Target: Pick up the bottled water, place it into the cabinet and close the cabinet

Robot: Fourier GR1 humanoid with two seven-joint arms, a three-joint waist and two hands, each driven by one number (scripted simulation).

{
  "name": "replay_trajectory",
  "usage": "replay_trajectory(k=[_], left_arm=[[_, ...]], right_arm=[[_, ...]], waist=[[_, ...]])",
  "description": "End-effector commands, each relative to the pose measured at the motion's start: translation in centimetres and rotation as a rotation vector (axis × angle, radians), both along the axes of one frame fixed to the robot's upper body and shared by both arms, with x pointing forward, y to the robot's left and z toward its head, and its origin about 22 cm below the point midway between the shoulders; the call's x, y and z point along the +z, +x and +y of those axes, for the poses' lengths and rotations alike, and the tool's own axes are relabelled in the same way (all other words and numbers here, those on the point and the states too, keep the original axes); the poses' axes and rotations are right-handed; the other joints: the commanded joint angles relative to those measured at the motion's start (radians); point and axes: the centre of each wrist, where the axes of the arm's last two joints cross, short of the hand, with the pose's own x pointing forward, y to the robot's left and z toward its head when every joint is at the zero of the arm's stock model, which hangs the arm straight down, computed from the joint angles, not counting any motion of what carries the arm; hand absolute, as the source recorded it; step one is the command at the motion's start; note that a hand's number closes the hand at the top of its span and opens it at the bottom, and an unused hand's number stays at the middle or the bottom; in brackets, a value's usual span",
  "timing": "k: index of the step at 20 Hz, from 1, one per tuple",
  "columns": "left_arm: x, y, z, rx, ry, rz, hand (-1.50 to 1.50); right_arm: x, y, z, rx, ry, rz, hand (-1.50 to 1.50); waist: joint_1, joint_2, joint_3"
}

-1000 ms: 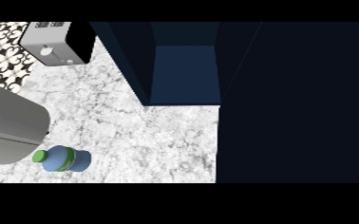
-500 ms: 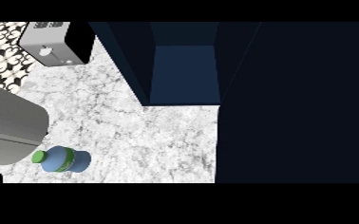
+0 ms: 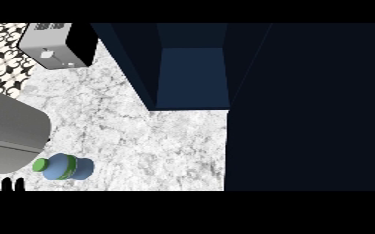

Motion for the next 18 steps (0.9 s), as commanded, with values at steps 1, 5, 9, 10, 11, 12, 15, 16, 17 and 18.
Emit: replay_trajectory(k=[1,5,9,10,11,12,15,16,17,18], left_arm=[[-3.1,-0.4,2.1,0.000,-0.028,0.018,-1.50],[-5.8,2.1,1.7,0.017,-0.041,0.014,-1.50],[-6.4,3.2,3.5,0.014,-0.046,-0.004,-1.50],[-8.1,2.1,3.6,0.032,-0.044,0.001,-1.50],[-8.6,2.5,3.5,0.020,-0.052,0.000,-1.50],[-8.3,2.3,4.4,0.037,-0.034,0.012,-1.50],[-10.3,2.3,4.4,0.060,-0.041,0.016,-1.50],[-11.1,2.5,3.1,0.059,-0.043,0.010,-1.50],[-9.7,3.9,4.4,0.062,-0.034,0.009,-1.50],[-12.1,3.5,4.5,0.060,-0.034,0.022,-1.50]], right_arm=[[4.5,-1.6,0.5,0.025,-0.020,-0.066,-1.50],[4.0,-1.6,0.8,0.016,0.001,-0.067,-1.50],[4.6,-2.4,0.0,0.020,-0.013,-0.059,-1.50],[5.2,-2.3,0.7,0.012,-0.004,-0.072,-1.50],[4.7,-2.2,0.8,0.006,-0.001,-0.065,-1.50],[4.0,-2.7,-0.7,0.034,-0.027,-0.060,-1.50],[4.4,-3.2,0.3,-0.002,0.000,-0.064,-1.50],[3.2,-3.0,-0.7,0.019,-0.008,-0.065,-1.50],[5.1,-3.2,0.2,0.000,-0.004,-0.059,-1.50],[3.7,-3.4,0.1,-0.007,0.001,-0.060,-1.50]], waist=[[-0.002,0.000,0.000],[-0.001,0.003,0.000],[-0.006,0.002,0.001],[-0.002,0.004,-0.001],[-0.001,0.004,0.000],[-0.006,0.001,0.001],[-0.006,0.003,0.000],[-0.002,0.002,0.001],[-0.001,0.005,0.000],[-0.011,0.003,-0.001]])
